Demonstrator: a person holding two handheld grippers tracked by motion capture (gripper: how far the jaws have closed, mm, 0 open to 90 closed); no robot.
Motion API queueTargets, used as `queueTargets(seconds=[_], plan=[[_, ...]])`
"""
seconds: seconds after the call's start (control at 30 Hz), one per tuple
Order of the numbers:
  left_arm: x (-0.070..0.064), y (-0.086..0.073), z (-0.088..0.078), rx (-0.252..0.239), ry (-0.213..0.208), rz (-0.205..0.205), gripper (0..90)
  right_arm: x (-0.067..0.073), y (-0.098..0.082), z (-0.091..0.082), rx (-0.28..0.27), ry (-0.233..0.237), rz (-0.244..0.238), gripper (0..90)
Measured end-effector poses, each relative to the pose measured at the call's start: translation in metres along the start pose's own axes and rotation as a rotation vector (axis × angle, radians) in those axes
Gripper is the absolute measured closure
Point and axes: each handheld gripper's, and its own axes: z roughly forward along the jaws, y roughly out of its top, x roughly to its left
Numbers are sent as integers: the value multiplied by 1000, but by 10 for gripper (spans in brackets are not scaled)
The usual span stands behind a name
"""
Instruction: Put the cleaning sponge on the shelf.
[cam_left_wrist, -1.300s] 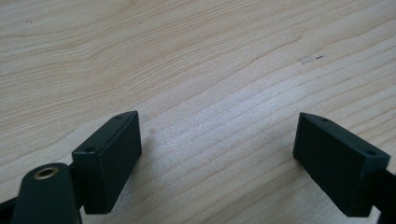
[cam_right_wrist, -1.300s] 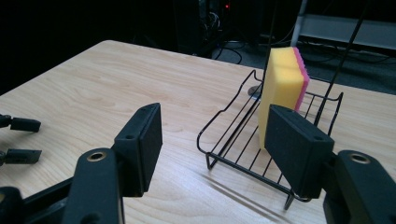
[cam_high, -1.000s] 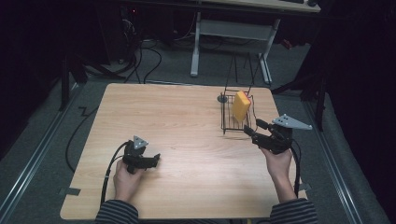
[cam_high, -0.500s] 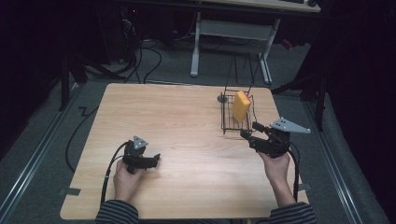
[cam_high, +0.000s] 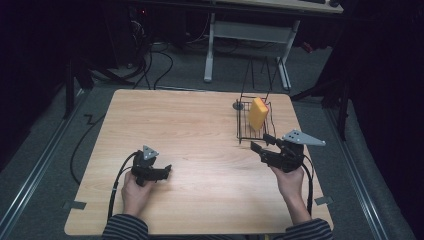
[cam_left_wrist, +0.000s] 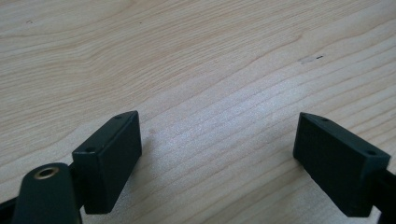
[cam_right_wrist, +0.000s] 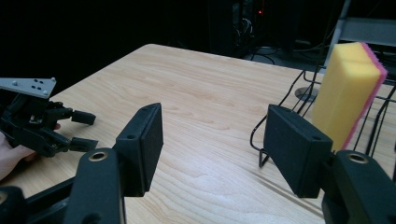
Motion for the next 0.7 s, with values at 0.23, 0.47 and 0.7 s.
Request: queueTargets(seconds=[0.23,0.47,0.7], plan=[[0,0,0,0,0,0,159,4,-5,6,7,18,2,383],[0,0,0,0,0,0,159,6,-11,14,17,30,6,385],[0,0,0,0,0,0,159,9,-15,22,26,35,5,386]])
